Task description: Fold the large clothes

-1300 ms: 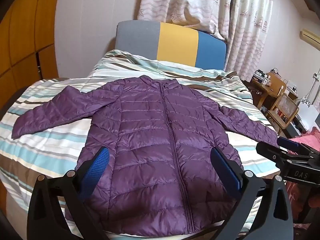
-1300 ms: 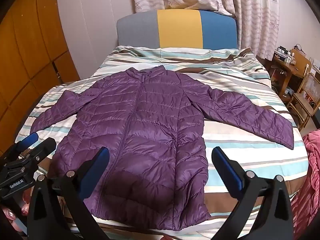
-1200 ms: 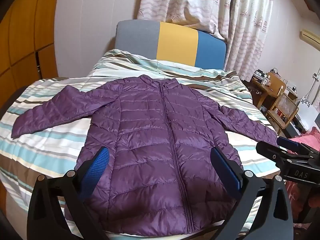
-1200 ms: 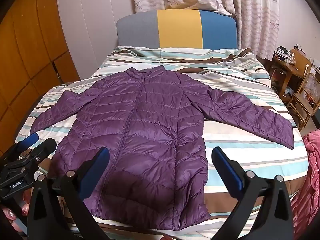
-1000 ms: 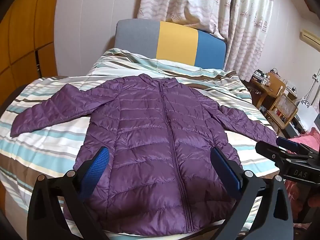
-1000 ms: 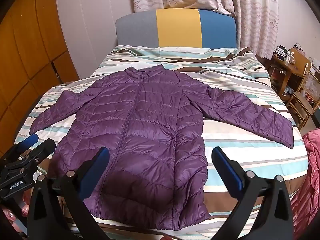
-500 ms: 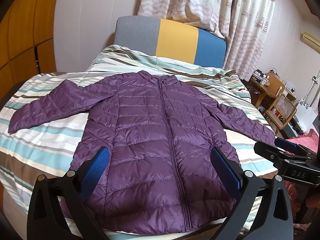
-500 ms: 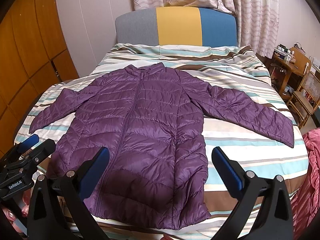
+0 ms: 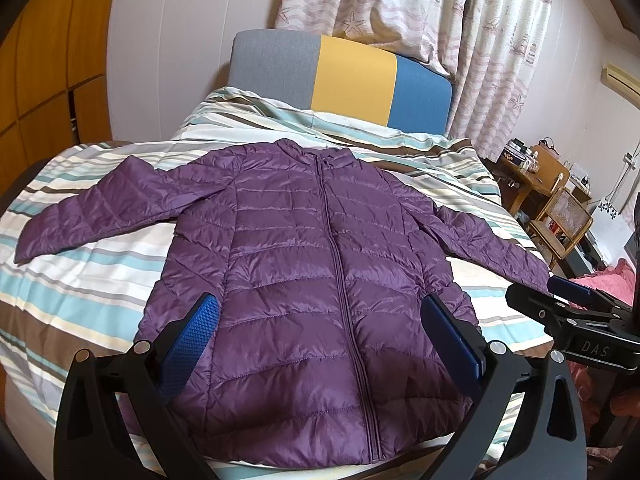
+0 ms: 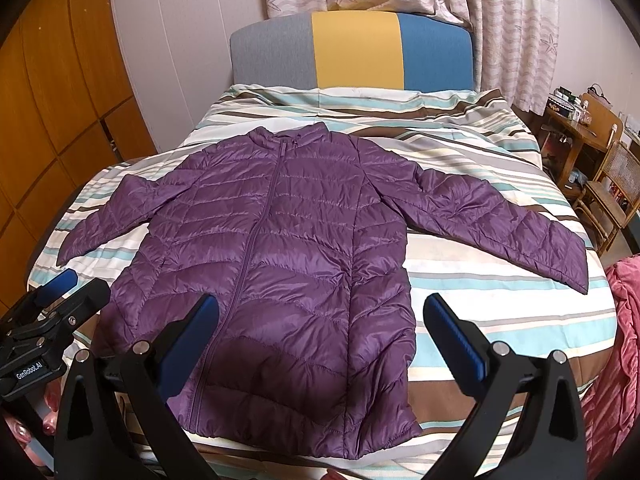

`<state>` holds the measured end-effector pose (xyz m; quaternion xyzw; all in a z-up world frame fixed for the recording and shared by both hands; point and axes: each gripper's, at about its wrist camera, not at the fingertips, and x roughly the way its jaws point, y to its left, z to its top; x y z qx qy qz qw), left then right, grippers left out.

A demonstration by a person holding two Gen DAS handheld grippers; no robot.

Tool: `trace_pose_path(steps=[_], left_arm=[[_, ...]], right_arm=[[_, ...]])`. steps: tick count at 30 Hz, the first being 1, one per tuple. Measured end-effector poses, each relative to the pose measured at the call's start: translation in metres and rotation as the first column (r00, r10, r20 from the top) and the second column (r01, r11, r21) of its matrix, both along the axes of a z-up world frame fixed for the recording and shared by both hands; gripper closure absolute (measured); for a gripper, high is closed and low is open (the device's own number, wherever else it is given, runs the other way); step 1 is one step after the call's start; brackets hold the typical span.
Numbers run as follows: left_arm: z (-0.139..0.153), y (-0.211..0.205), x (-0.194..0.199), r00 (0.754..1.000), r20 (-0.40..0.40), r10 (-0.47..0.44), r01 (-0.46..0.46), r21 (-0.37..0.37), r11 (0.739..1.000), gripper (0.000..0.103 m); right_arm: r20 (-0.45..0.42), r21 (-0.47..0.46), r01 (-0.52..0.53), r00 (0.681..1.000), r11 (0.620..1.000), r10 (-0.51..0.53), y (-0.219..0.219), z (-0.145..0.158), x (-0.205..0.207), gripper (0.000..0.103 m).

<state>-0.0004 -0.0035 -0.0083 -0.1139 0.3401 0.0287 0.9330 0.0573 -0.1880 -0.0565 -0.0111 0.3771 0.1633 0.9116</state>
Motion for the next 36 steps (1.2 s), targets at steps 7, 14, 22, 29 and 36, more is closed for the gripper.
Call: trace_pose_path(steps=[7,14,22,29,36], left_arm=[[-0.001,0.000,0.000,1.000,-0.002,0.000,0.000,-0.001,1.000,0.003],[-0.002,-0.002,-0.001,1.000,-0.004,-0.002,0.002,0.000,1.000,0.003],[-0.003,-0.005,-0.002,1.000,-0.005,-0.004,0.004,0.000,1.000,0.003],[-0.009,-0.006,-0.002,1.000,-0.012,-0.002,0.002,-0.007,1.000,0.003],[-0.015,-0.007,0.001,0.998,-0.056,0.001,-0.003,-0.023,1.000,0.003]], right_arm=[[0.000,0.000,0.000,1.000,1.000,0.000,0.000,0.001,0.000,0.002],[-0.001,-0.001,0.000,1.000,1.000,0.000,0.000,-0.001,0.000,0.002],[-0.003,-0.002,0.001,1.000,1.000,-0.001,0.000,-0.002,0.001,0.002],[-0.005,-0.003,0.003,1.000,1.000,-0.003,-0.001,-0.003,0.001,0.002],[-0.016,-0.008,0.007,1.000,1.000,-0.008,-0.002,-0.007,0.005,0.002]])
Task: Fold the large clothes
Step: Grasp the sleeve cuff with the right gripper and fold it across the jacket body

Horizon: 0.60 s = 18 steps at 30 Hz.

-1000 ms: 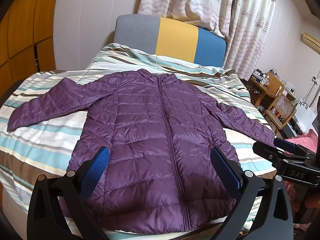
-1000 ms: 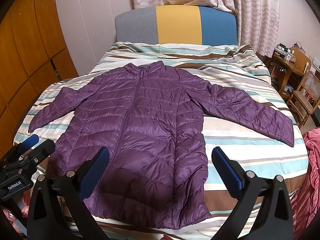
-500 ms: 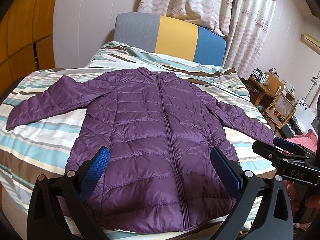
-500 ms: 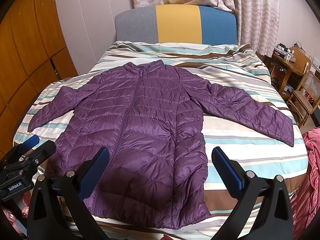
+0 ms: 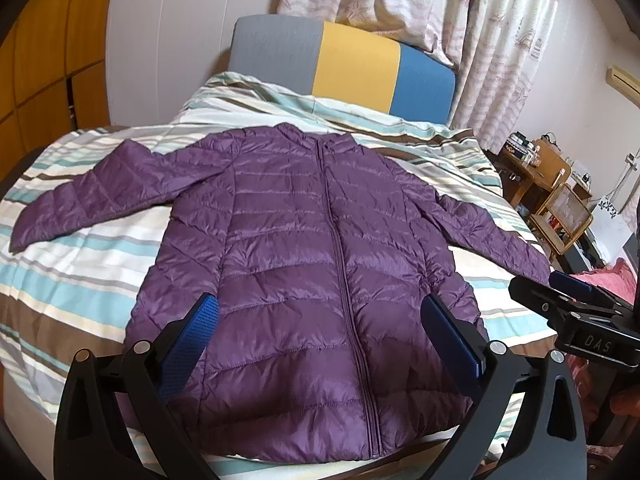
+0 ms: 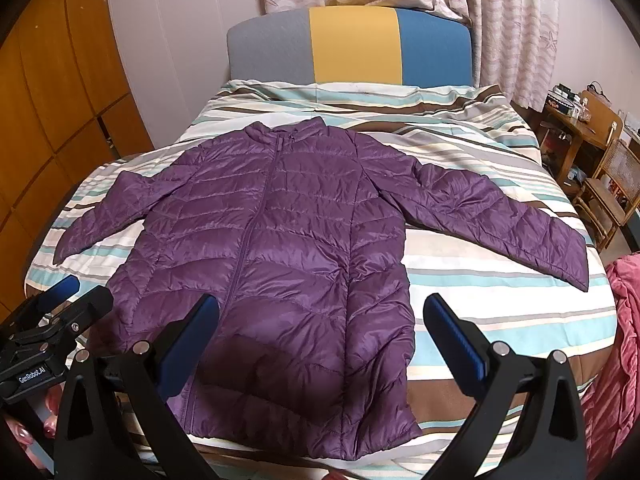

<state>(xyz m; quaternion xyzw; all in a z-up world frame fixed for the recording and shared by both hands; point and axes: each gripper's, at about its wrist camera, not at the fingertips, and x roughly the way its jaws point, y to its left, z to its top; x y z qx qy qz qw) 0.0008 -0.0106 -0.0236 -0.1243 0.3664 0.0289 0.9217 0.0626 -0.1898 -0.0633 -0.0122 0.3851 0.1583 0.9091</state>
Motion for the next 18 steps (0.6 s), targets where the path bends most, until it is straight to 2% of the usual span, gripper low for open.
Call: trace_pose_path(steps=[5,11,18], left_arm=[[-0.006,0.007,0.007,0.998,-0.052,0.025,-0.025,-0.010,1.000,0.003],[-0.009,0.012,0.011,0.997,-0.071,0.035,-0.036,-0.009,0.999,0.003],[-0.022,0.016,0.026,0.992,-0.112,0.065,-0.063,0.026,0.998,0.003]], right_arm=[[-0.027,-0.005,0.022,0.999,1.000,-0.022,-0.004,-0.007,0.008,0.002],[-0.039,-0.010,0.031,0.999,0.999,-0.031,-0.006,-0.008,0.012,0.002],[-0.057,-0.022,0.056,0.997,0.998,-0.058,-0.012,-0.017,0.023,0.002]])
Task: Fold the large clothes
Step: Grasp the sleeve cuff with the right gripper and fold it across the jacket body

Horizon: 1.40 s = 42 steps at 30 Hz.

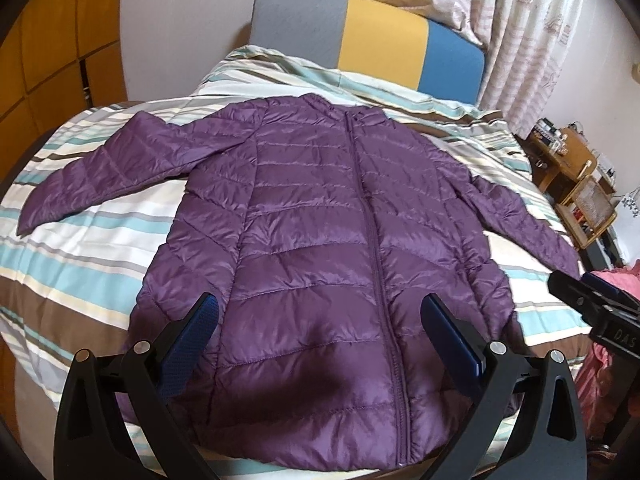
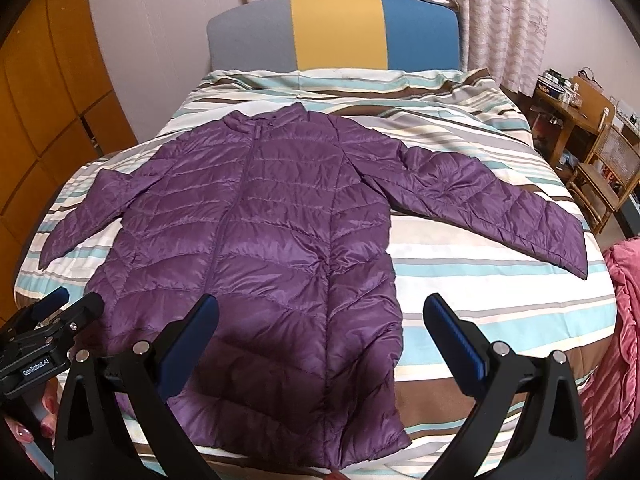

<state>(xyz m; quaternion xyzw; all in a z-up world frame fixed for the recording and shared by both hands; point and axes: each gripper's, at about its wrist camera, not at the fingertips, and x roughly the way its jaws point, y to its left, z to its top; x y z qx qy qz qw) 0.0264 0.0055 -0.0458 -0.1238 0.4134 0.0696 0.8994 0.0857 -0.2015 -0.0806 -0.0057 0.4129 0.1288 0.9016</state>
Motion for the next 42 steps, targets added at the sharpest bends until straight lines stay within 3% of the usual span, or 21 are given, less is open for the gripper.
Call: trace_pose_path(steps=[14,21,24,27,30,33,36,42], left_arm=[[-0.040,0.024,0.047,0.992,-0.090,0.085,-0.080,0.056,0.995,0.003],[-0.057,0.042,0.086,0.990,-0.083,0.116,-0.104,0.130,0.986,0.003],[-0.065,0.055,0.101,0.987,-0.083,0.139,-0.125,0.156,0.980,0.003],[-0.073,0.069,0.111,0.982,-0.087,0.165,-0.151,0.150,0.977,0.003],[-0.082,0.080,0.116,0.976,-0.093,0.199,-0.183,0.161,0.970,0.003],[-0.092,0.087,0.118,0.971,-0.102,0.217,-0.199,0.161,0.967,0.003],[-0.098,0.091,0.117,0.970,-0.090,0.224,-0.211,0.140,0.967,0.003],[-0.105,0.087,0.115,0.969,-0.066,0.237,-0.225,0.153,0.962,0.003]], right_arm=[[-0.074,-0.040,0.140,0.987,0.989,-0.142,-0.037,-0.039,0.045,0.002],[0.018,-0.020,0.213,0.977,0.977,-0.213,-0.077,-0.061,0.076,0.002],[-0.043,-0.014,0.277,0.960,0.961,-0.277,-0.100,-0.075,0.094,0.002],[-0.163,0.082,0.429,0.896,0.899,-0.413,-0.147,-0.097,0.115,0.002],[-0.227,0.175,0.536,0.838,0.826,-0.496,-0.183,-0.111,0.123,0.002],[-0.292,0.276,0.632,0.773,0.724,-0.563,-0.218,-0.125,0.128,0.002],[-0.271,0.325,0.664,0.748,0.674,-0.606,-0.233,-0.121,0.133,0.002],[-0.248,0.434,0.732,0.657,0.524,-0.712,-0.268,-0.124,0.145,0.006]])
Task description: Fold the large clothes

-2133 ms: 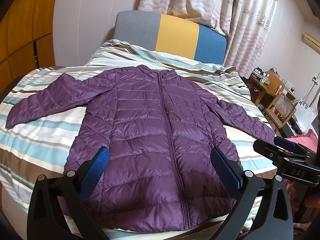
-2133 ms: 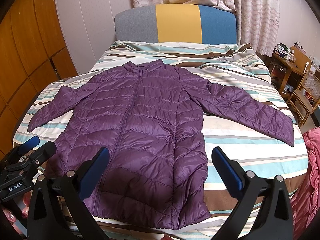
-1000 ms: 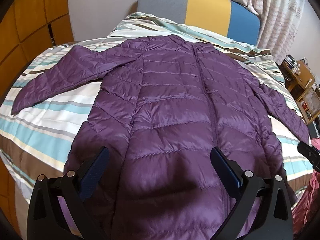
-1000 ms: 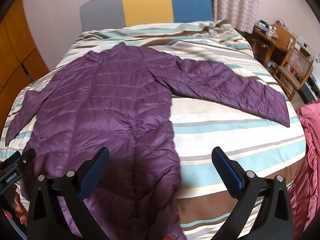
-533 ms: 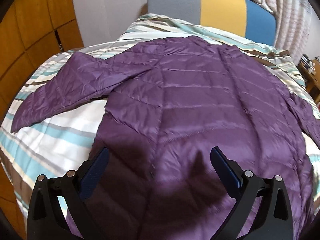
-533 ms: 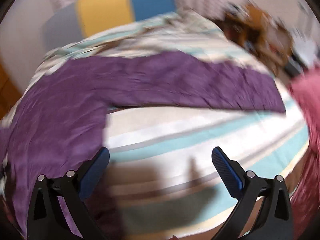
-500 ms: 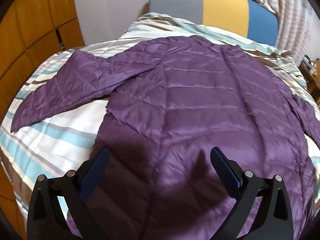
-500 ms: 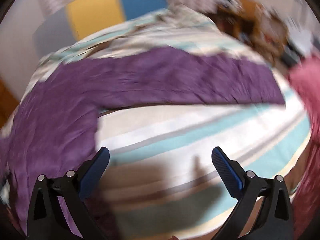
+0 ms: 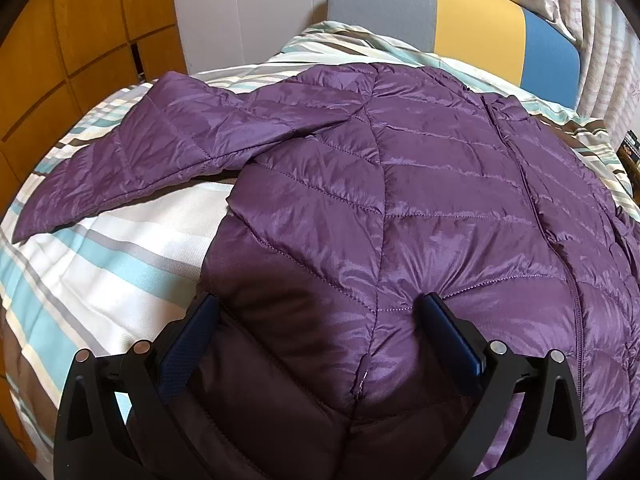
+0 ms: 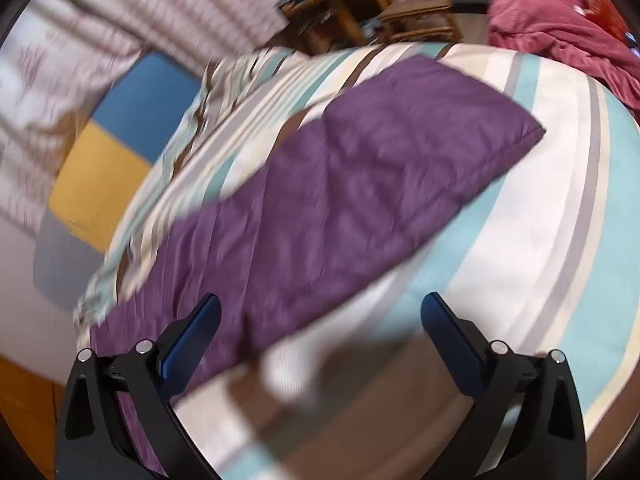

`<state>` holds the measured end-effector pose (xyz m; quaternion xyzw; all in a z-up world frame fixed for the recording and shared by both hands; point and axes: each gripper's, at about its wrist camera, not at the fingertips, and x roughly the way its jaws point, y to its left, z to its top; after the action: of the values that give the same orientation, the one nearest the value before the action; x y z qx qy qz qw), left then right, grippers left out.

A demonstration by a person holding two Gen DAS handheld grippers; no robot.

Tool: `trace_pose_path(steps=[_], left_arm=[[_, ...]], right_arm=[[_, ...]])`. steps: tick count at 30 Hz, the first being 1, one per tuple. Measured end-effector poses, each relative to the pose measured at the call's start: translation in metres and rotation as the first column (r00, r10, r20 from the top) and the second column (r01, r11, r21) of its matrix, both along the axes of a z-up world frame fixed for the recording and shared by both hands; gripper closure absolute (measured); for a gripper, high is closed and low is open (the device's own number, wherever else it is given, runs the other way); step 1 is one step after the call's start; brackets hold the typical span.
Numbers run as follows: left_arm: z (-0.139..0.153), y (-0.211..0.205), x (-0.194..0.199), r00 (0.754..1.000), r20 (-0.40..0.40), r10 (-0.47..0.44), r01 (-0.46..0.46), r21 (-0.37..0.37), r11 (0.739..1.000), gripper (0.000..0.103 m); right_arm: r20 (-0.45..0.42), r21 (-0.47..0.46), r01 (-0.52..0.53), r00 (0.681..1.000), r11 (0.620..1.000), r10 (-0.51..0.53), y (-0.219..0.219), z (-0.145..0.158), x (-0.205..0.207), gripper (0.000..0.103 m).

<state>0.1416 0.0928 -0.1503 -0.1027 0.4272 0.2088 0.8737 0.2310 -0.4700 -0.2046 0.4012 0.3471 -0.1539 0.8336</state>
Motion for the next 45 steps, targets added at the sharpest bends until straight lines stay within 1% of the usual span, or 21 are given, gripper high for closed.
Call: trace_pose_path(steps=[3,5,6,8,9,11,14,17,19,22,24,27,28,30,32,33,38,39,41,42,45], left_arm=[[-0.001,-0.002,0.000,1.000,0.001,0.001,-0.001,0.007,1.000,0.003],[-0.002,-0.002,0.000,1.000,0.001,0.001,-0.001,0.011,1.000,0.003],[-0.003,-0.002,0.000,1.000,0.001,0.001,-0.001,0.011,1.000,0.003],[-0.003,-0.003,0.000,1.000,0.001,0.002,-0.002,0.015,1.000,0.003],[-0.004,-0.003,0.000,1.000,0.001,0.002,-0.002,0.016,1.000,0.003],[-0.005,-0.004,0.001,1.000,0.000,0.003,-0.003,0.020,1.000,0.003],[-0.005,-0.004,0.001,1.000,-0.001,0.002,-0.002,0.018,1.000,0.003],[-0.006,-0.003,0.001,1.000,-0.002,0.001,-0.001,0.016,1.000,0.003],[-0.006,-0.003,0.001,1.000,-0.003,0.001,-0.001,0.015,1.000,0.003],[-0.007,-0.003,0.001,1.000,-0.003,0.001,-0.001,0.012,1.000,0.003],[-0.007,-0.002,0.000,1.000,-0.002,0.001,-0.001,0.007,1.000,0.003],[-0.007,-0.001,0.000,1.000,0.000,0.001,-0.001,-0.002,1.000,0.003],[-0.008,-0.001,0.000,1.000,0.001,0.001,-0.001,-0.006,1.000,0.003],[-0.008,0.000,0.000,1.000,0.004,0.001,-0.001,-0.013,1.000,0.003],[-0.008,0.000,0.000,1.000,0.005,0.001,-0.001,-0.015,1.000,0.003],[-0.008,0.000,0.000,1.000,0.005,0.001,-0.001,-0.014,1.000,0.003],[-0.008,0.001,-0.001,1.000,0.005,0.001,-0.001,-0.015,1.000,0.003],[-0.008,0.001,0.000,1.000,0.005,0.001,-0.001,-0.015,1.000,0.003],[-0.008,0.001,0.000,1.000,0.005,0.001,-0.001,-0.014,1.000,0.003],[-0.008,0.001,-0.001,1.000,0.005,0.001,-0.001,-0.015,1.000,0.003],[-0.007,0.001,-0.001,1.000,0.005,0.001,-0.001,-0.015,1.000,0.003]], right_arm=[[0.024,-0.005,0.067,0.997,0.998,-0.067,-0.016,0.000,-0.001,0.016],[0.022,-0.022,0.117,0.993,0.993,-0.116,-0.022,0.000,0.004,0.027],[0.017,-0.035,0.142,0.990,0.989,-0.142,-0.025,0.000,0.006,0.030],[0.002,-0.055,0.176,0.984,0.983,-0.176,-0.033,0.001,0.008,0.049],[-0.011,-0.074,0.189,0.982,0.979,-0.191,-0.035,0.002,0.010,0.055],[-0.021,-0.098,0.185,0.982,0.978,-0.188,-0.037,0.005,0.012,0.078],[-0.015,-0.161,0.156,0.987,0.974,-0.160,-0.035,0.016,0.018,0.088],[0.016,-0.268,0.112,0.994,0.957,-0.112,-0.020,0.034,0.025,0.090],[0.044,-0.355,0.067,0.998,0.932,-0.055,0.000,0.050,0.032,0.090],[0.071,-0.487,-0.019,0.996,0.873,0.061,0.037,0.070,0.042,0.091],[0.077,-0.566,-0.076,0.986,0.821,0.145,0.068,0.081,0.045,0.091],[0.063,-0.673,-0.162,0.960,0.722,0.274,0.118,0.091,0.045,0.092],[0.052,-0.707,-0.190,0.947,0.681,0.318,0.139,0.093,0.046,0.092],[0.040,-0.747,-0.224,0.924,0.626,0.379,0.169,0.094,0.045,0.093],[0.026,-0.793,-0.254,0.894,0.554,0.447,0.203,0.094,0.043,0.093],[0.015,-0.821,-0.267,0.874,0.505,0.486,0.222,0.094,0.041,0.094],[-0.059,-0.895,-0.318,0.780,0.313,0.623,0.301,0.078,0.029,0.094],[-0.082,-0.907,-0.326,0.758,0.267,0.647,0.316,0.073,0.027,0.094],[-0.121,-0.926,-0.329,0.722,0.184,0.681,0.341,0.064,0.025,0.094],[-0.136,-0.933,-0.327,0.706,0.150,0.695,0.353,0.060,0.022,0.094],[-0.198,-0.946,-0.323,0.638,0.026,0.744,0.387,0.044,0.016,0.094]])
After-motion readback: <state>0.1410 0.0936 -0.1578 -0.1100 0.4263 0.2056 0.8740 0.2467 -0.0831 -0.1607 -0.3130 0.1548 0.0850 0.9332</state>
